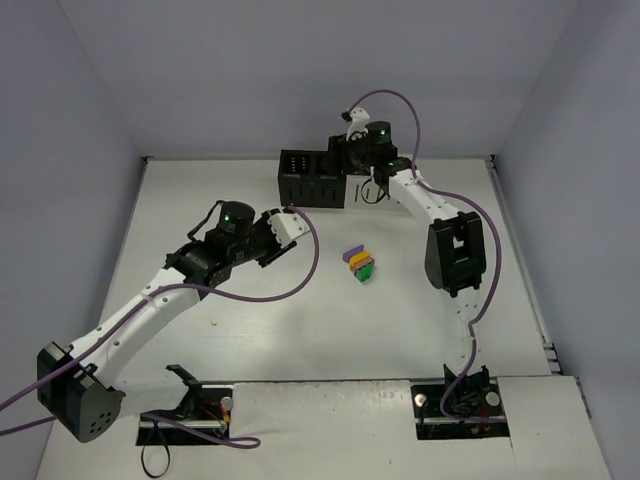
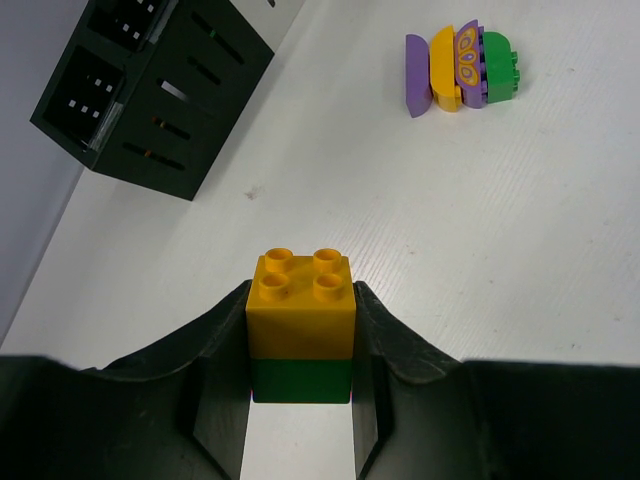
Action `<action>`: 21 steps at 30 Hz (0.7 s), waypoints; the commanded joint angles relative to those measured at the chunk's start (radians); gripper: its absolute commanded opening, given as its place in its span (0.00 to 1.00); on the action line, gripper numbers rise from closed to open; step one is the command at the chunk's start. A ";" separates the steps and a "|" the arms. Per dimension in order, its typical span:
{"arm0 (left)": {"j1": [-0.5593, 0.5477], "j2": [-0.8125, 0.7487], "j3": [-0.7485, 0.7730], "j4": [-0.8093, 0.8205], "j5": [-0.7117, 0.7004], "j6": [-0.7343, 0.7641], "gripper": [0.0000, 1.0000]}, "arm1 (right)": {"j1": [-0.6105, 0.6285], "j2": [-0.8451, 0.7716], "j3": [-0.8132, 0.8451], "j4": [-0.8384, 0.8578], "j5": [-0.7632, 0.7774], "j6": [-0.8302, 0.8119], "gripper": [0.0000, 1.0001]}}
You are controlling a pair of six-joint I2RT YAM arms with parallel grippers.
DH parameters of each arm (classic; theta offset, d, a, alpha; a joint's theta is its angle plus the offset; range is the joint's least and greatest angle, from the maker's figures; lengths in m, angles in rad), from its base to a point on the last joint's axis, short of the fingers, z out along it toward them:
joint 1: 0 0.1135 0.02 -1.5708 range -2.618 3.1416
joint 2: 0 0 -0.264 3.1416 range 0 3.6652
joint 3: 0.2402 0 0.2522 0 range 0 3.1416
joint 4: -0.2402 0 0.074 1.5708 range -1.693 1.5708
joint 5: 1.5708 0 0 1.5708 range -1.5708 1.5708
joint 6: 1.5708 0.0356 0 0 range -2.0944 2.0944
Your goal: Sort the legos into containers by color
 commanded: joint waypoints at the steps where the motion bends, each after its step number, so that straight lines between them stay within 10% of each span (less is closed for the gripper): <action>1: 0.006 -0.034 0.030 0.058 0.020 -0.009 0.14 | -0.005 -0.086 0.020 0.055 -0.010 0.009 0.62; 21: 0.006 -0.060 0.010 0.076 0.067 0.010 0.15 | 0.125 -0.735 -0.663 0.241 -0.396 0.333 0.70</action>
